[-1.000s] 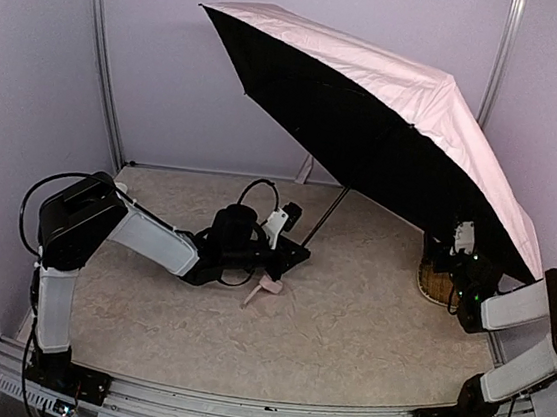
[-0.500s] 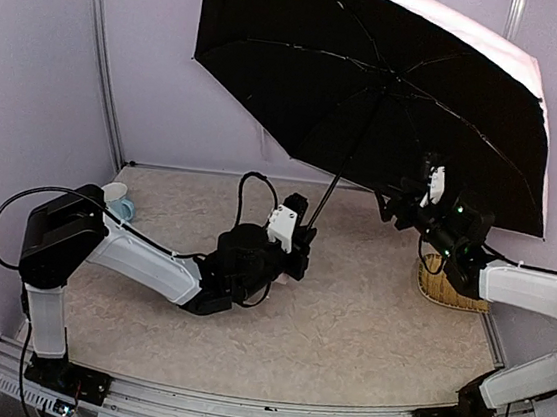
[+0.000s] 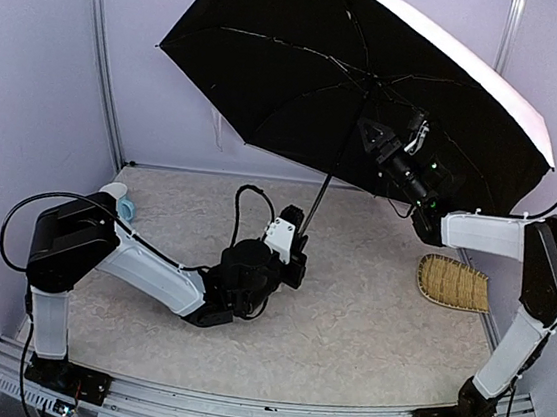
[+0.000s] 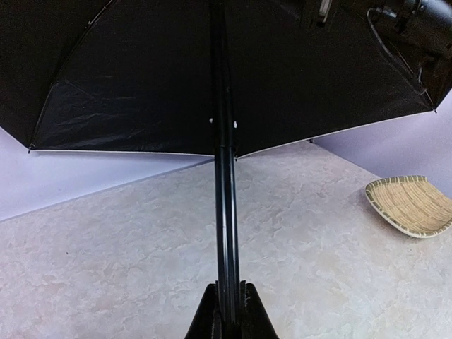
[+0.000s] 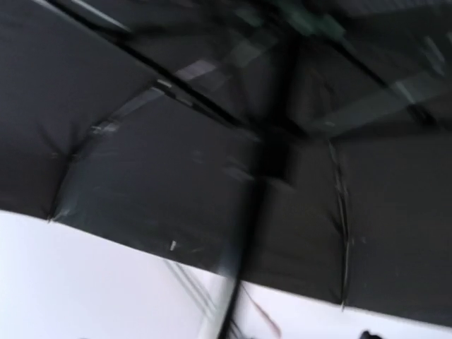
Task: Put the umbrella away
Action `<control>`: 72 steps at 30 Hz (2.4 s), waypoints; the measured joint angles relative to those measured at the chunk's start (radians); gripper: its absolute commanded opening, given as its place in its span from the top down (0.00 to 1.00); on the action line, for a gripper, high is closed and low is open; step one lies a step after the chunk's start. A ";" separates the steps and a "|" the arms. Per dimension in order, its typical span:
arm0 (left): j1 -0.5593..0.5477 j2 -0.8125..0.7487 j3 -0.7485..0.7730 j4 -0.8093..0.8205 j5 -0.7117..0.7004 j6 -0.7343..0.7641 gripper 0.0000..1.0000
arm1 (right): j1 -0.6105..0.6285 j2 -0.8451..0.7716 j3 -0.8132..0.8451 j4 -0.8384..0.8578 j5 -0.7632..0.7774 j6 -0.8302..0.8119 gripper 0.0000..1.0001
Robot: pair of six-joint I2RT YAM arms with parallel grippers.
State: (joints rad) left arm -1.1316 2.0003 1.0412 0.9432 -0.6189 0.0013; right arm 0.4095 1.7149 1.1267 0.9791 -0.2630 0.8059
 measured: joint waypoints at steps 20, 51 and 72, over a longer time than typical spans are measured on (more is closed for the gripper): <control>-0.004 0.032 -0.003 0.003 -0.006 -0.008 1.00 | 0.027 0.147 0.172 -0.039 -0.088 0.156 1.00; 0.233 -0.053 -0.074 0.166 1.115 -0.452 0.61 | 0.097 0.086 0.153 0.044 -0.392 0.167 1.00; 0.238 -0.011 -0.036 0.172 1.040 -0.488 1.00 | 0.114 0.076 0.148 0.092 -0.404 0.178 0.89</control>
State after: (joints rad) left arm -0.8936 1.9896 1.0050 1.1149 0.4206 -0.4866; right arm 0.5240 1.7905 1.2751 1.0714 -0.6666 0.9836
